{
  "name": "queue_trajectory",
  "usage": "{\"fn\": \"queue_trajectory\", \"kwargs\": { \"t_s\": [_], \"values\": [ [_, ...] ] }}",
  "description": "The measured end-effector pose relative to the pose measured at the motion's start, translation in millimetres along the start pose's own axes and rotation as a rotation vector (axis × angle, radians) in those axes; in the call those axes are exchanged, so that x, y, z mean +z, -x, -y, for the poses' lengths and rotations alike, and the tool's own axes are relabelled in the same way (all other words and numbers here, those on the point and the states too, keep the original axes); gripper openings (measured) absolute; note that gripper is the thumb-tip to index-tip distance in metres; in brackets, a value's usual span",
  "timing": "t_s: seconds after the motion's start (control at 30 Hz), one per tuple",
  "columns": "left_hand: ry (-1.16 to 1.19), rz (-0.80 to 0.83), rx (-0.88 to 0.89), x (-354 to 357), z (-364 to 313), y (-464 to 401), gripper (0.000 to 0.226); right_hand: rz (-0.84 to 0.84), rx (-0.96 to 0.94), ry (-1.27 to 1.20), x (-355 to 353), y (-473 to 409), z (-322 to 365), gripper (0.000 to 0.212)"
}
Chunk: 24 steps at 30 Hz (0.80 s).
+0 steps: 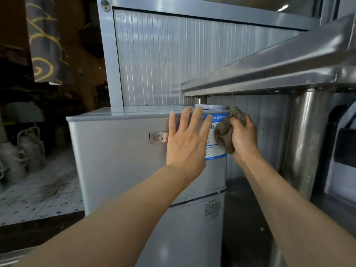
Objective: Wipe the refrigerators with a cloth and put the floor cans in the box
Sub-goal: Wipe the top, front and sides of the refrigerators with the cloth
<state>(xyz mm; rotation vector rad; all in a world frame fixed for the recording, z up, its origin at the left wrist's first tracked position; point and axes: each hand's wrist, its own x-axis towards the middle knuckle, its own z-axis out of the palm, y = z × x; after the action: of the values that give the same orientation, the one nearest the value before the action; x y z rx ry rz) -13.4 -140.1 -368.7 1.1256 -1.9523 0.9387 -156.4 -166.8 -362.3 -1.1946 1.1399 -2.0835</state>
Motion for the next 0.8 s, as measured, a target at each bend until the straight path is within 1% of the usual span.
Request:
{"fn": "queue_trajectory", "kwargs": {
  "t_s": [0.2,0.37,0.5,0.67,0.8],
  "values": [
    [0.029,0.009,0.010,3,1,2,0.078,-0.035,0.037,-0.003,-8,21,-29,0.014],
    [0.000,0.038,0.044,9,3,13,0.080,-0.057,0.067,0.037,-18,43,-59,0.021],
    [0.005,0.142,0.139,26,-1,52,0.075,-0.042,0.084,0.081,-27,64,-84,0.024],
    [0.025,0.212,0.164,41,-9,96,0.071,-0.052,0.091,0.172,-40,83,-114,0.022],
    [-0.001,0.284,0.209,52,-13,126,0.067,-0.059,0.124,0.135,-42,92,-127,0.021]
  ]
}}
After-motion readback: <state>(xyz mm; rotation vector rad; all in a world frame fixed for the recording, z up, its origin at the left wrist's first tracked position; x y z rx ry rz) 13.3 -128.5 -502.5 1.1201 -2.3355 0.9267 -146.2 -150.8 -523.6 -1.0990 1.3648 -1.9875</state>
